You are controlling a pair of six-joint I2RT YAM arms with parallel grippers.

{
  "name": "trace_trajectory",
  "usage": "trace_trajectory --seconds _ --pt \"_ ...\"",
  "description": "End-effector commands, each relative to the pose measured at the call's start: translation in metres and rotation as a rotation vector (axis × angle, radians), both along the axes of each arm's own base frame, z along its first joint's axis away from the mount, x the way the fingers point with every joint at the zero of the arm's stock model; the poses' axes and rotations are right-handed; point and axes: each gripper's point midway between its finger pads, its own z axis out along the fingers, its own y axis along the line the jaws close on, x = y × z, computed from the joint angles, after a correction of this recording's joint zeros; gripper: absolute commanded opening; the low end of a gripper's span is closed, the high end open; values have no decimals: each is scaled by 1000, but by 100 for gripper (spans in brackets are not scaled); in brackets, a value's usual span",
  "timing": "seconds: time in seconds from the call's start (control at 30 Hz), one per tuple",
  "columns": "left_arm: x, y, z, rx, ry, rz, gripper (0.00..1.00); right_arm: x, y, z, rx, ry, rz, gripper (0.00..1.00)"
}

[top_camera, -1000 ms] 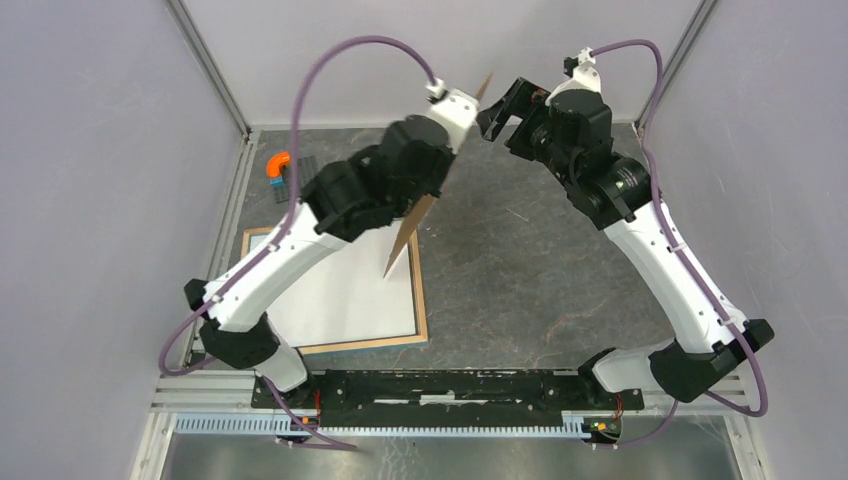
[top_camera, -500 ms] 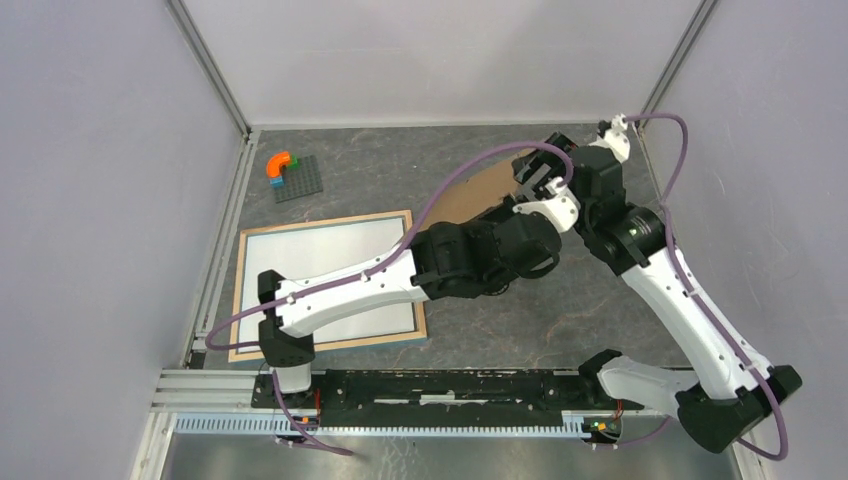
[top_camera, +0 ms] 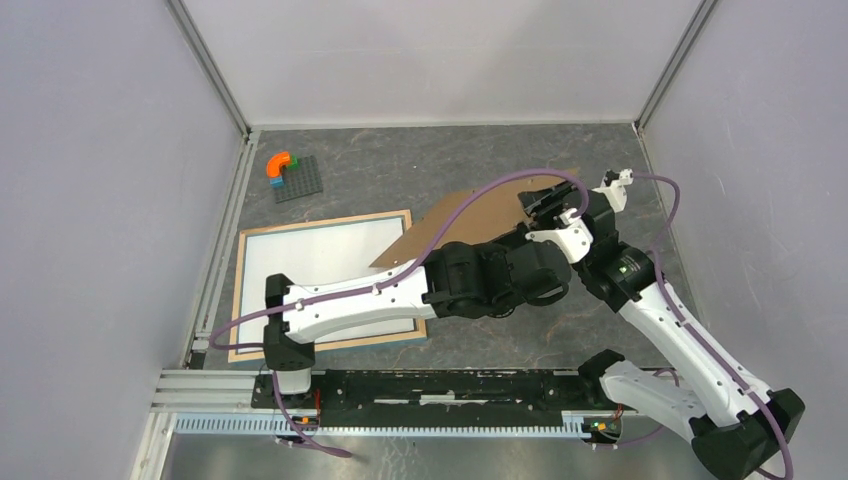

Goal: Put the photo into the frame

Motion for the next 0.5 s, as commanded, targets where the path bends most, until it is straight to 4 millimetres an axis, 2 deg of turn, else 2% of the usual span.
trace_trajectory --seconds 0.0,0.07,0.17,0.3,0.47 --pt "-6 -16 24 -218 25 6 21 -8 0 -18 50 46 -19 46" --pt "-9 -14 21 -221 41 -3 43 -12 -5 -23 54 54 -41 39" --pt "-18 -8 25 -270 93 -22 68 -17 -20 -27 37 44 -86 30" --pt "-34 6 45 -347 173 -69 83 -19 -35 -34 -5 54 -87 16" --pt "-56 24 80 -472 264 -149 94 -15 -43 -37 -59 52 -34 0"
